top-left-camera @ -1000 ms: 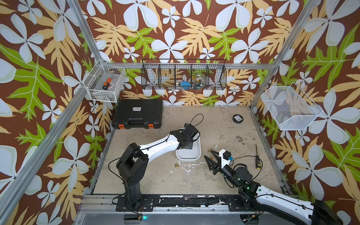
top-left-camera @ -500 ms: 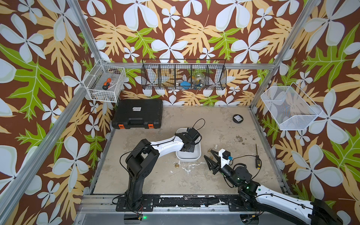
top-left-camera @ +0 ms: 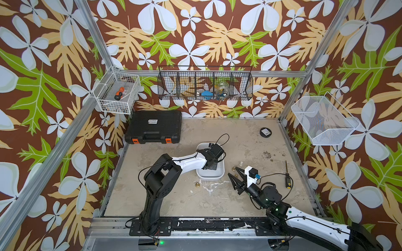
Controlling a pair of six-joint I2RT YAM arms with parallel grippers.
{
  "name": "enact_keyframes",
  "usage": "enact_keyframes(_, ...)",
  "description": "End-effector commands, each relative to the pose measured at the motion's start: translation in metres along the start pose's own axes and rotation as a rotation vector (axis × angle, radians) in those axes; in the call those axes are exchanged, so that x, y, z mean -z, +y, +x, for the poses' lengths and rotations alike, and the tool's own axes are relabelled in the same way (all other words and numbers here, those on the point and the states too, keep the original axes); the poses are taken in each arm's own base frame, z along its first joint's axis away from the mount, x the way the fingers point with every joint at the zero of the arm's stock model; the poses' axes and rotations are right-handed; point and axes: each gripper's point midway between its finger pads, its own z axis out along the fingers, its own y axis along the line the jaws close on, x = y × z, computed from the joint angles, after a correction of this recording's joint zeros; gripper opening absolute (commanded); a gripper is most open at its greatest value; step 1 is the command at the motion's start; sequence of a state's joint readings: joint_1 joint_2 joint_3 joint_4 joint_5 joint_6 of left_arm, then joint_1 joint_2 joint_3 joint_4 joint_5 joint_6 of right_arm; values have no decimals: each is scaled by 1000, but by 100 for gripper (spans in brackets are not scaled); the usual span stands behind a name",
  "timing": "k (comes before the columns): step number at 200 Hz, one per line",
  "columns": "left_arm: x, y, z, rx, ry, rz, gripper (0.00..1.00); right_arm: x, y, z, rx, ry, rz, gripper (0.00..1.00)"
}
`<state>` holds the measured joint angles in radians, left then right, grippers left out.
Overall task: Put the chess pieces into the storage box
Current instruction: Place the chess piece in the storage box.
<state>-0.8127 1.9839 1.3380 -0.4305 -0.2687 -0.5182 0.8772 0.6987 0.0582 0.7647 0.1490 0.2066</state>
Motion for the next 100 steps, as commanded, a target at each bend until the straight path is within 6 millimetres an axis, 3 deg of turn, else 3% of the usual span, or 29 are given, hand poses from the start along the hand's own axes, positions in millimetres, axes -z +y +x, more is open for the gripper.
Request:
enact_keyframes(1, 0, 0, -10, 11, -35, -11, 11, 0, 1, -2, -6, -11, -5, 57)
enact_keyframes(100, -4, -1, -18, 4, -36, -9, 11, 0, 2, -2, -9, -11, -12, 57)
